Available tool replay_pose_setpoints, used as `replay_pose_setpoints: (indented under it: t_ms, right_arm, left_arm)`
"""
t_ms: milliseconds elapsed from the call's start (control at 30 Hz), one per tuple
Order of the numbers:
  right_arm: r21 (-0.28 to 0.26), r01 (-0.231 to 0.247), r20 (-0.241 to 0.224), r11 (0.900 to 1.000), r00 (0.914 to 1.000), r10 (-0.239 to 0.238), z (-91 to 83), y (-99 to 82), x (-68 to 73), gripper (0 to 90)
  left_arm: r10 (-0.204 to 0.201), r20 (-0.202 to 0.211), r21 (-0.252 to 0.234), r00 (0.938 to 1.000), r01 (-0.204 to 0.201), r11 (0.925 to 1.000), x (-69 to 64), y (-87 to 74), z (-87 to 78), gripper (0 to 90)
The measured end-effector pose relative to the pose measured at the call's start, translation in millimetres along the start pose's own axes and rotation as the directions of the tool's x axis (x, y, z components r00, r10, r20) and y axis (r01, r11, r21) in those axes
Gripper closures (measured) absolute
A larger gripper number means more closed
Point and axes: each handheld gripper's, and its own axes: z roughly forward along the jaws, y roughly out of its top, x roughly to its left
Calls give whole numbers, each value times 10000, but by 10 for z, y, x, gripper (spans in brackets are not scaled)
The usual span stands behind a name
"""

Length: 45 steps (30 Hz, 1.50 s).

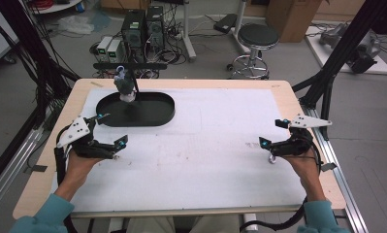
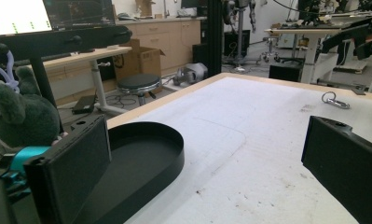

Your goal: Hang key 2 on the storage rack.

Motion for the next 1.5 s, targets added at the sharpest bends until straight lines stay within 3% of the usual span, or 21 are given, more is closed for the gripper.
replay_pose_setpoints:
  t_ms: [133, 333, 500, 567, 667, 767, 1033, 1267, 1400, 1500]
  right_arm:
    - [709, 92, 247, 9974, 9996, -109, 12, -16, -56, 7]
    - [1879, 275, 256, 9818, 9991, -329, 46, -54, -118, 42]
    - [2305, 71, 276, 9730, 9995, -138, 60, -88, -182, 45]
    - [2504, 135, 23, 9681, 9999, -145, 70, -99, -205, 63]
    - [2988, 303, -39, 9538, 9995, -305, 94, -117, -226, 66]
    - [3186, 239, -41, 9476, 9997, -238, 88, -133, -256, 163]
    - [3709, -112, -317, 9286, 9992, 247, 69, -191, -369, 263]
    - [4242, -87, -299, 9055, 9993, 236, 90, -226, -404, 344]
    - [4647, -127, -162, 8854, 9996, 229, 114, -250, -421, 402]
    - [5016, -245, -71, 8647, 9994, 325, 129, -268, -430, 453]
  left_arm:
    - [35, 61, 46, 10000, -35, 10000, 6, -4, 2, 17]
    - [44, 100, 61, 9999, -44, 10000, -1, -6, 9, 17]
    - [94, 88, 110, 9999, -95, 9999, 0, -5, 6, 17]
    - [113, 108, 137, 9999, -114, 9998, 5, -5, 4, 17]
    - [53, 100, 146, 9999, -55, 9999, 8, -7, 6, 17]
    - [62, 91, 132, 9999, -64, 9999, 11, -8, 11, 17]
    - [97, 58, 141, 9999, -98, 9999, 20, -7, 6, 17]
    - [93, 60, 136, 9999, -94, 9999, 11, -3, 5, 17]
    - [160, 110, 174, 9998, -162, 9997, 8, -4, 8, 17]
    - [135, 114, 157, 9998, -136, 9998, 8, -3, 10, 17]
